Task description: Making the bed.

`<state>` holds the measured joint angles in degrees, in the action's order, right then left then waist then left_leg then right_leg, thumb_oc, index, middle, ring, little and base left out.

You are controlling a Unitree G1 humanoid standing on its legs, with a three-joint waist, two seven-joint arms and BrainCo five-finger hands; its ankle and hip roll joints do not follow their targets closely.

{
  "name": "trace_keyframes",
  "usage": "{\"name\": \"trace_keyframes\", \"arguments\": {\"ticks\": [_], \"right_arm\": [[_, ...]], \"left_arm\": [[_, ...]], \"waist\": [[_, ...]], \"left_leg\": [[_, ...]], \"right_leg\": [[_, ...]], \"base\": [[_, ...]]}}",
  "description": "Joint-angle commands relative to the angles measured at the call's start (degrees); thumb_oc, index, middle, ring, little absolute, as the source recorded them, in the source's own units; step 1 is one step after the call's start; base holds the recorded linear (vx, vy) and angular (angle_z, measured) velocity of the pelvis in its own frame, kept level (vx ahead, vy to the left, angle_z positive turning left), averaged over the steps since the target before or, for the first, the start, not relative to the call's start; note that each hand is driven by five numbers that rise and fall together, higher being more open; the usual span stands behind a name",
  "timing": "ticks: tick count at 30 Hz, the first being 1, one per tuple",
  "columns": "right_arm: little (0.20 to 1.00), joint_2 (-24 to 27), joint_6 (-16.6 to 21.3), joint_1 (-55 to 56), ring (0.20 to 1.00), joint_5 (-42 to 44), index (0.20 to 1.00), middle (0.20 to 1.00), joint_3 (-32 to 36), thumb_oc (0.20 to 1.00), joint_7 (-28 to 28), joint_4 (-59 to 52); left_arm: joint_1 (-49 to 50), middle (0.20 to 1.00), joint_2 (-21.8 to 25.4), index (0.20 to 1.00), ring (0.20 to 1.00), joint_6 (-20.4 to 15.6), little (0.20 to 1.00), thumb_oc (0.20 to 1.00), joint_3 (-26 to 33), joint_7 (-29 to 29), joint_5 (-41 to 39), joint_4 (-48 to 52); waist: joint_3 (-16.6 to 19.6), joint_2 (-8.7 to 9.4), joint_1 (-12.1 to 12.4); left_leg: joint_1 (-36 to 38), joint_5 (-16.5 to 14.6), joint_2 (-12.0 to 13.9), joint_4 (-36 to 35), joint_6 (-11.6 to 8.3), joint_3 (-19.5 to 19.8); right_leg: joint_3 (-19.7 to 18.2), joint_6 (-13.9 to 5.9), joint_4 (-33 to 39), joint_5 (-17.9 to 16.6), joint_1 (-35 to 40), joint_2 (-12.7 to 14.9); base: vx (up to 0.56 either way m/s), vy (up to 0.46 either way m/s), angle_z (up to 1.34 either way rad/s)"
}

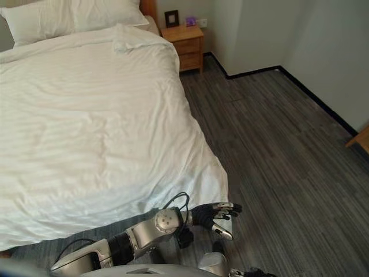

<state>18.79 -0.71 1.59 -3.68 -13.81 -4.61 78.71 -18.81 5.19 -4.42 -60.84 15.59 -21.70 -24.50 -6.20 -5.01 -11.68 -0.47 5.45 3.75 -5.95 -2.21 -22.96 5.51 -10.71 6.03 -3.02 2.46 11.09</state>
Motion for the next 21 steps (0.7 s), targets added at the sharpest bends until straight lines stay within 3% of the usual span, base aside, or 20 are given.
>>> {"name": "trace_keyframes", "arguments": {"ticks": [1,3,4,6,10,11,13,15,16,19,20,21], "right_arm": [[1.0,0.08,0.38,-3.52,1.0,2.5,1.0,1.0,-0.18,1.0,-0.48,3.04],[1.0,0.13,0.36,-3.46,1.0,2.96,1.0,1.0,0.15,1.0,-0.87,2.9],[1.0,0.73,-0.01,-3.33,1.0,-1.88,1.0,1.0,-2.26,1.0,-2.18,3.46],[1.0,-1.48,0.3,-4.88,1.0,-2.38,1.0,1.0,-4.05,1.0,-4.12,2.31],[1.0,1.06,0.55,-7.32,1.0,-2.62,1.0,1.0,-2.36,1.0,-7.35,-2.26],[1.0,4.53,1.29,-10.4,1.0,-1.64,1.0,1.0,-1.16,1.0,-8.28,-4.93],[1.0,6.61,1.6,-11.94,1.0,-1.48,1.0,1.0,-0.73,1.0,-8.7,-6.62],[1.0,10.38,2.35,-14.28,1.0,-1.65,1.0,1.0,-0.65,1.0,-8.6,-11.92],[1.0,14.28,2.72,-15.59,1.0,-3.3,1.0,1.0,-1.06,1.0,-7.75,-17.31],[1.0,17.66,3.9,-17.21,1.0,-4.67,1.0,1.0,-1.15,1.0,-6.51,-29.24],[1.0,17.65,3.88,-17.22,1.0,-4.67,1.0,1.0,-1.15,1.0,-6.5,-29.26],[1.0,24.99,2.12,-18.46,1.0,-1.83,1.0,1.0,2.79,1.0,-2.4,-42.1]], "left_arm": [[-2.23,1.0,-2.35,1.0,1.0,-2.62,1.0,1.0,0.03,0.69,-2.71,3.39],[-1.83,1.0,-2.35,1.0,1.0,-2.46,1.0,1.0,0.53,0.18,-4.28,3.56],[-1.32,1.0,-1.16,1.0,1.0,-3.32,1.0,1.0,3.2,-1.97,-6.14,3.85],[0.15,1.0,1.25,1.0,1.0,-3.59,1.0,1.0,5.79,-3.57,-5.92,5.21],[0.71,1.0,6.35,1.0,1.0,-5.33,1.0,1.0,16.97,-9.94,-4.78,4.46],[1.75,1.0,8.36,1.0,1.0,-5.59,1.0,1.0,22.26,-12.65,-3.12,2.32],[2.83,1.0,9.58,1.0,1.0,-5.62,1.0,1.0,25.18,-13.44,-3.07,1.49],[6.21,1.0,12.01,1.0,1.0,-5.54,1.0,1.0,31.71,-14.28,-3.53,-0.64],[9.77,1.0,14.33,1.0,1.0,-5.51,1.0,1.0,37.53,-14.18,-3.22,-1.79],[17.09,1.0,16.73,1.0,1.0,-5.97,1.0,1.0,48.32,-14.95,-4.59,-3.74],[17.09,1.0,16.74,1.0,1.0,-5.96,1.0,1.0,48.35,-14.95,-4.58,-3.73],[19.24,1.0,18.02,1.0,1.0,-5.29,1.0,1.0,52.09,-15.08,-5.49,-4.74]], "waist": [[-4.46,0.58,0.29],[-4.4,0.8,0.44],[-4.48,1.64,1.41],[-4.05,2.03,2.94],[-3.16,3.73,4.94],[-2.72,4.48,6.17],[-2.37,4.85,6.74],[-1.75,5.59,7.96],[-1.36,6.35,9.13],[-0.58,7.61,11.43],[-0.45,7.62,11.4],[0.02,8.19,11.58]], "left_leg": [[5.62,-8.72,1.3,0.95,-0.39,2.48],[5.71,-8.71,1.31,0.95,-0.38,2.58],[5.97,-8.72,1.44,0.95,-0.43,3.28],[5.67,-8.4,1.64,0.95,-0.51,3.86],[5.93,-8.24,2.01,0.95,-0.76,5.21],[5.76,-8.0,2.29,0.95,-0.89,5.75],[5.51,-7.74,2.42,0.95,-0.97,6.13],[5.37,-7.57,2.59,0.95,-1.14,6.65],[5.47,-7.56,2.77,0.95,-1.27,7.06],[5.03,-7.36,2.87,0.95,-1.3,8.04],[4.81,-7.24,2.87,0.95,-1.29,8.05],[4.68,-7.11,2.93,0.95,-1.42,8.2]], "right_leg": [[0.22,0.18,-1.03,2.89,-0.53,1.51],[0.38,0.19,-1.03,2.89,-0.34,1.46],[1.2,0.14,-1.03,3.17,0.54,1.37],[1.74,0.32,-1.03,3.12,0.82,1.24],[3.57,0.34,-1.03,3.5,2.31,0.9],[4.44,0.47,-1.03,3.58,2.81,0.67],[4.84,0.58,-1.03,3.45,2.77,0.5],[5.59,0.67,-1.03,3.42,3.05,0.26],[6.36,0.7,-1.03,3.51,3.52,0.14],[7.66,0.85,-1.03,3.55,3.83,-0.14],[7.65,0.89,-1.03,3.47,3.62,-0.14],[7.84,0.88,-1.03,3.44,3.6,-0.17]], "base": [[0.01,-0.01,-0.06],[0.0,-0.022,0.0],[0.0,-0.061,0.0],[0.01,-0.053,0.12],[0.03,-0.024,0.21],[0.02,-0.019,0.35],[0.01,-0.011,0.28],[0.03,0.019,0.17],[0.04,0.034,0.17],[0.02,0.031,0.25],[0.03,0.027,0.19],[0.01,0.022,0.12]]}}
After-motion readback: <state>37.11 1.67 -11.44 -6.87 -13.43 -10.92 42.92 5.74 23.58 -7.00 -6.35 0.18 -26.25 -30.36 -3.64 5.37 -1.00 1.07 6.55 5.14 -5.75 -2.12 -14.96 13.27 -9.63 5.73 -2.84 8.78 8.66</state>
